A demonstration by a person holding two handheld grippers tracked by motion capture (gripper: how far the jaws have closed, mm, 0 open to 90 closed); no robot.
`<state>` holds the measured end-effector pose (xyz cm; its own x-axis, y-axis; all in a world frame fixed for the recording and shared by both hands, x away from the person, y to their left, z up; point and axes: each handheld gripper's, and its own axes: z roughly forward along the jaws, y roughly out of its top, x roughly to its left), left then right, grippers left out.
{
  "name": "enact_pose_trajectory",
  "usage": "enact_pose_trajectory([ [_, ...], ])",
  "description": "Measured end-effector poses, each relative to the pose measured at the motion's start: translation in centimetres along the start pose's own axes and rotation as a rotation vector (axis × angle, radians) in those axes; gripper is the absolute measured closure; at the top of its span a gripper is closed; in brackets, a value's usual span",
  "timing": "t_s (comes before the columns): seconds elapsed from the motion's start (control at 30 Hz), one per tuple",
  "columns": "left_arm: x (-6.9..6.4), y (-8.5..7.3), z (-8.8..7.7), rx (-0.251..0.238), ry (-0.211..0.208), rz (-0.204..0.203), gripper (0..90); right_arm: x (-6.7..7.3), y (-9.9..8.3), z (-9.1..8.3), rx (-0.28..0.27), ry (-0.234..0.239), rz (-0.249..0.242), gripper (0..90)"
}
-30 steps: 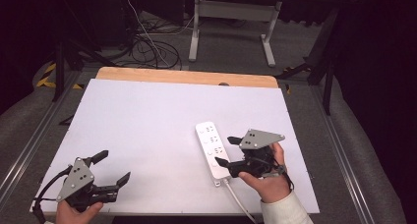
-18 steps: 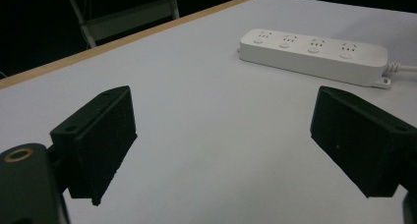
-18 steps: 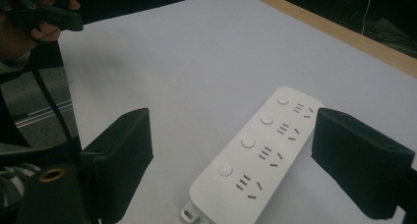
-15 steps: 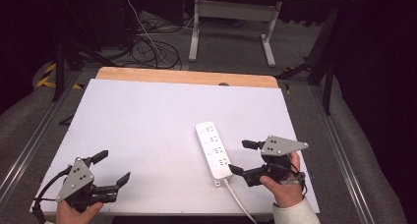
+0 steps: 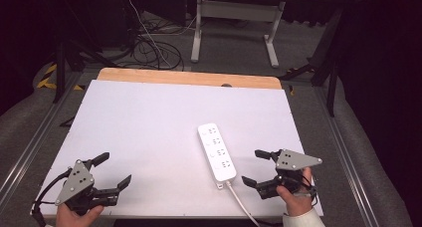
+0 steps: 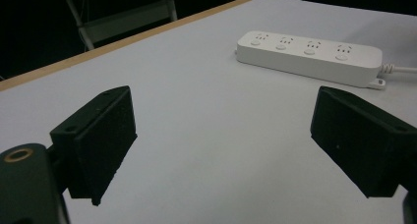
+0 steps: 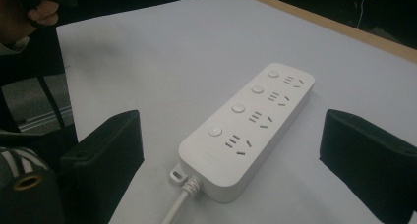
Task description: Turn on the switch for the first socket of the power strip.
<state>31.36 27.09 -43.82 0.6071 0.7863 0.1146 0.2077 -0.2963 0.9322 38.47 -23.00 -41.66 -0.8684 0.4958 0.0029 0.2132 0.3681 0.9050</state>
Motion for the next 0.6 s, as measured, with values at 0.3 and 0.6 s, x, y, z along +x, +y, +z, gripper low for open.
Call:
enact_pose_trajectory([
  [0.3, -0.1, 0.2, -0.2, 0.006, 0.001, 0.008, 10.4, -1.0, -3.0, -0.1, 0.020, -0.019, 0.045, 9.2],
  [0.6, -0.3, 0.1, -0.1, 0.016, -0.001, 0.010, 10.4, -1.5, -5.8, -0.1, 0.057, -0.038, 0.059, 9.3],
])
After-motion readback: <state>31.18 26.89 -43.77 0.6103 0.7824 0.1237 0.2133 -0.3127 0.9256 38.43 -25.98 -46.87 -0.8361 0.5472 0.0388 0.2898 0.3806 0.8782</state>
